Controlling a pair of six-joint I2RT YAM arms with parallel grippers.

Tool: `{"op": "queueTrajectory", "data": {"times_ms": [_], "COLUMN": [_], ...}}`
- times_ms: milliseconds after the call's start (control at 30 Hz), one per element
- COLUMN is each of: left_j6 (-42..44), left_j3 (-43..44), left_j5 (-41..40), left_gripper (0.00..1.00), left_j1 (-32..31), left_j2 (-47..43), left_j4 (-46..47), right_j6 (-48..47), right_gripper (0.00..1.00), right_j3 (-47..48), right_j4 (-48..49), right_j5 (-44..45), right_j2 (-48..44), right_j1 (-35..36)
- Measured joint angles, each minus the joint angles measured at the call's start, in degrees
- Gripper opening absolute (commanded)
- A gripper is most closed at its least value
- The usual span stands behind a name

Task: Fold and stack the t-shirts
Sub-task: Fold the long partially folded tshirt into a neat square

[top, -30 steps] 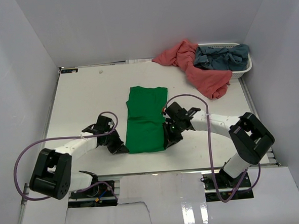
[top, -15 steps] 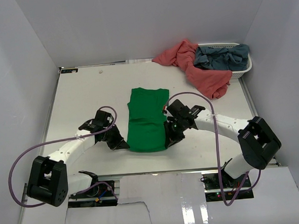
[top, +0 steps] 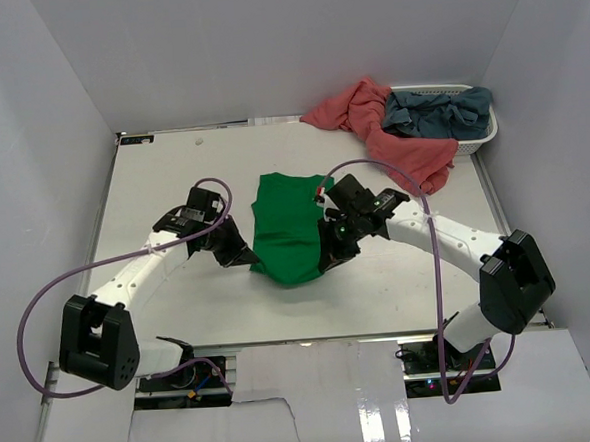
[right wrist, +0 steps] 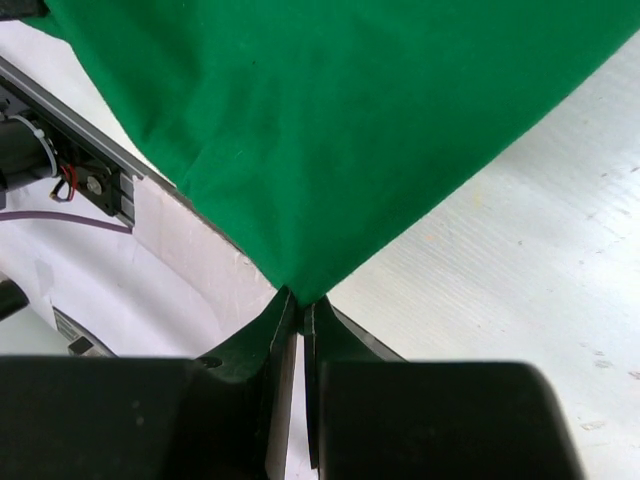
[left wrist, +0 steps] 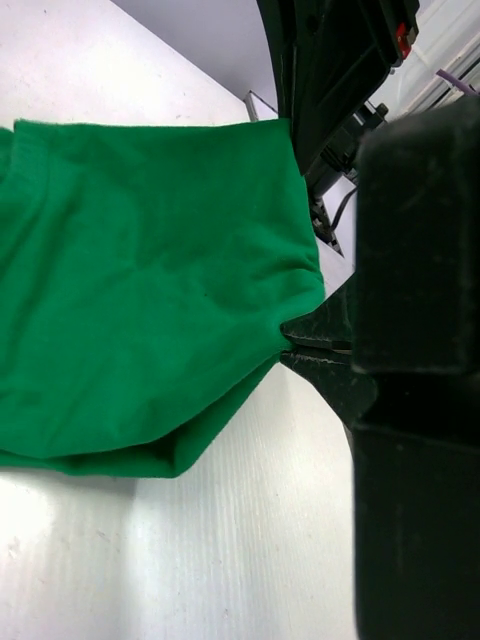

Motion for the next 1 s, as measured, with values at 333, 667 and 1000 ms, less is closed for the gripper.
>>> {"op": "queueTrajectory", "data": {"times_ms": [333,667,1000], "left_j6": [1.68,3.63,4.76], "left_j3": [12.15,23.78,34.05], "left_j5": [-0.33,-0.17,0.22], "left_gripper": [0.0,0.0,0.0], "left_j1": [1.38,3.82,4.48], "left_j2": [4.98,11.15,18.78], "left_j4": [-2.58,-5.22,-6.45], "right_j6": [-2.67,-5.62,-8.2], "right_gripper": [0.08,0.08,0.08], "right_j3": [6.54,11.39,22.18], "right_j4": [-2.93,-4.33,-7.39], "right_j5": [0.72,0.35,-0.48], "right_j2": [2.23,8.0,14.62], "right_j1": [-3.76,-9.57,-12.52]}}
